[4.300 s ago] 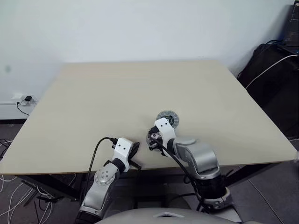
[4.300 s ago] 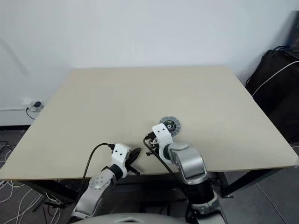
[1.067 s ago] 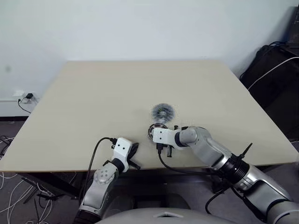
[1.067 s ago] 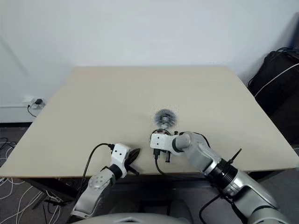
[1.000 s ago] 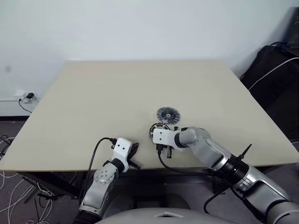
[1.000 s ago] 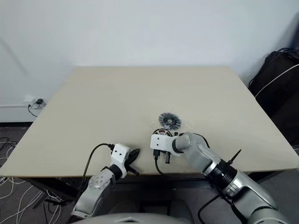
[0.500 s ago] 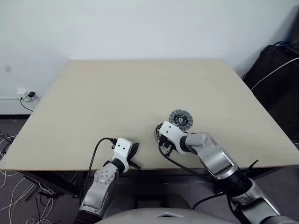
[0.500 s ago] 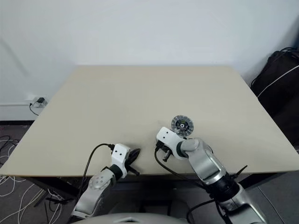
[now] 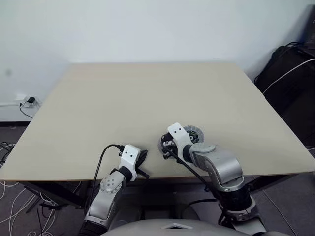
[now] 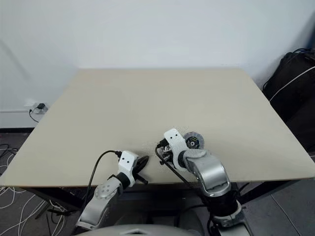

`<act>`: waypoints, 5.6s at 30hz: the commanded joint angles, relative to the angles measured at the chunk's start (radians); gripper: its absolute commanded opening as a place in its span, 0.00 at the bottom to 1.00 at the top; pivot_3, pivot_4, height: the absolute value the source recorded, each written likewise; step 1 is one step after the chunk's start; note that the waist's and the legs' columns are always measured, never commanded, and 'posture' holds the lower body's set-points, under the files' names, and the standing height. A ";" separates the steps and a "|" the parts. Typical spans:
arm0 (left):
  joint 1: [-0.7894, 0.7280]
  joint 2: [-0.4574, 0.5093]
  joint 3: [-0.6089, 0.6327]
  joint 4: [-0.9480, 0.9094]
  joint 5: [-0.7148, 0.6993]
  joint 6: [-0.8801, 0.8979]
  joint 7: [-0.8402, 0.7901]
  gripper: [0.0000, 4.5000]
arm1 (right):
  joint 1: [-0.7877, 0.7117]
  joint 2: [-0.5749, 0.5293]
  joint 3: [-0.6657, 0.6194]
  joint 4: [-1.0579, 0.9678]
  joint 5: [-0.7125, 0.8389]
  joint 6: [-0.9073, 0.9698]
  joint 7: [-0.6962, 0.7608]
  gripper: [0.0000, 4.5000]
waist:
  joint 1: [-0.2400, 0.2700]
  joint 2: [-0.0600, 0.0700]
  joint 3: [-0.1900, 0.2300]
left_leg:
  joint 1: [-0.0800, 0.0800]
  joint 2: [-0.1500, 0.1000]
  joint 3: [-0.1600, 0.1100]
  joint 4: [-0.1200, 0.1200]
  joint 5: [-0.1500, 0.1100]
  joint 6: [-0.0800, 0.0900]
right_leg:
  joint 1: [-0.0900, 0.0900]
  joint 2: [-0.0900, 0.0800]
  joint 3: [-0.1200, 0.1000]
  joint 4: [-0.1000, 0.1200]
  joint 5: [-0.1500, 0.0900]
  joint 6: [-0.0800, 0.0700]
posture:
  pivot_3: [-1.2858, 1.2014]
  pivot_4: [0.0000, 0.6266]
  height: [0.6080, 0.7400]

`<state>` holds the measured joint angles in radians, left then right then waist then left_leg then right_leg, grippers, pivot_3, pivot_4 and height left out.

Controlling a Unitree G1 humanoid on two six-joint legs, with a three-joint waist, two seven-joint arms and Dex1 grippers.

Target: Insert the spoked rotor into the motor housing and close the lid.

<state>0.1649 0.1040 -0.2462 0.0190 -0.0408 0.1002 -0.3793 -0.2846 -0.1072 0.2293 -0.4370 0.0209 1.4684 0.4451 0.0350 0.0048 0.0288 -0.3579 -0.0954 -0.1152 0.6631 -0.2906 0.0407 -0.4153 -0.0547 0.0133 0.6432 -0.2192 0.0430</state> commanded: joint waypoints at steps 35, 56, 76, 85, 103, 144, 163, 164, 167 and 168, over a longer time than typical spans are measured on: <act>-0.014 0.013 0.000 -0.019 -0.011 -0.017 -0.012 0.01 | -0.109 0.031 0.054 0.050 -0.049 -0.748 -0.250 0.09 | -0.023 0.009 -0.005 | 0.007 0.000 0.000 -0.002 0.001 -0.001 | 0.005 0.002 0.000 0.000 -0.002 0.004 | 0.52 0.00 1.00; -0.014 0.030 -0.001 -0.029 -0.010 -0.003 -0.029 0.01 | 0.160 -0.339 -0.057 0.002 -0.278 -0.495 -0.192 0.01 | -0.009 0.008 -0.005 | 0.006 0.001 0.002 -0.002 0.001 0.001 | 0.008 0.001 0.003 0.000 -0.003 0.003 | 0.52 0.00 1.00; -0.036 0.039 0.004 -0.008 -0.008 -0.008 -0.037 0.01 | 0.133 -0.158 -0.067 0.039 0.059 -0.563 -0.018 0.01 | -0.008 0.005 -0.003 | 0.009 0.002 0.001 -0.001 0.000 0.001 | 0.007 0.001 0.002 -0.001 -0.003 0.005 | 0.52 0.00 1.00; -0.034 0.045 0.013 -0.017 -0.010 -0.009 -0.034 0.01 | 0.089 -0.082 -0.017 0.277 0.056 -0.678 -0.028 0.01 | -0.008 0.005 -0.003 | 0.009 0.001 0.002 -0.002 0.000 0.001 | 0.007 0.002 0.001 -0.001 -0.003 0.005 | 0.52 0.00 1.00; -0.028 0.047 0.014 -0.022 -0.008 -0.008 -0.030 0.01 | 0.096 -0.197 -0.016 0.331 0.072 -1.031 0.125 0.14 | -0.008 0.005 -0.004 | 0.010 0.001 0.002 -0.002 0.000 0.001 | 0.008 0.002 0.001 -0.001 -0.003 0.005 | 0.52 0.00 1.00; -0.012 0.051 0.024 -0.020 -0.012 -0.019 -0.017 0.01 | 0.043 -0.194 -0.003 0.550 0.055 -1.070 0.188 0.72 | -0.005 0.005 -0.004 | 0.010 0.001 0.003 -0.002 0.000 0.001 | 0.008 0.002 0.002 -0.001 -0.003 0.004 | 0.52 0.00 1.00; -0.002 0.047 0.019 -0.064 -0.011 0.009 -0.007 0.01 | 0.019 -0.196 0.072 0.584 -0.042 -1.039 0.130 0.72 | -0.001 0.007 -0.005 | 0.012 0.001 0.003 -0.001 0.000 0.001 | 0.010 0.002 0.002 0.000 -0.003 0.005 | 0.52 0.00 1.00; -0.003 0.047 0.019 -0.065 -0.011 0.010 -0.007 0.01 | 0.017 -0.199 0.076 0.583 -0.044 -1.033 0.135 0.72 | -0.001 0.007 -0.005 | 0.012 0.001 0.003 -0.001 0.000 0.001 | 0.010 0.002 0.002 0.000 -0.003 0.005 | 0.52 0.00 1.00; -0.004 0.047 0.019 -0.067 -0.011 0.013 -0.008 0.01 | 0.013 -0.212 0.089 0.578 -0.046 -1.012 0.150 0.72 | -0.001 0.007 -0.006 | 0.015 0.001 0.003 -0.001 0.000 0.001 | 0.013 0.002 0.002 0.000 -0.003 0.005 | 0.52 0.00 1.00; -0.005 0.047 0.019 -0.068 -0.011 0.014 -0.008 0.01 | 0.012 -0.216 0.092 0.576 -0.046 -1.005 0.153 0.72 | -0.001 0.007 -0.006 | 0.015 0.001 0.003 -0.001 0.000 0.001 | 0.014 0.002 0.002 -0.001 -0.003 0.005 | 0.52 0.00 1.00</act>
<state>0.1713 0.1553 -0.2269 -0.0019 -0.0496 0.1210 -0.3922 -0.2686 -0.3080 0.3113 0.1389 0.0044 0.4300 0.5928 0.0342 0.0119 0.0230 -0.3420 -0.0944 -0.1125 0.6616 -0.2905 0.0421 -0.4004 -0.0531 0.0148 0.6426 -0.2222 0.0480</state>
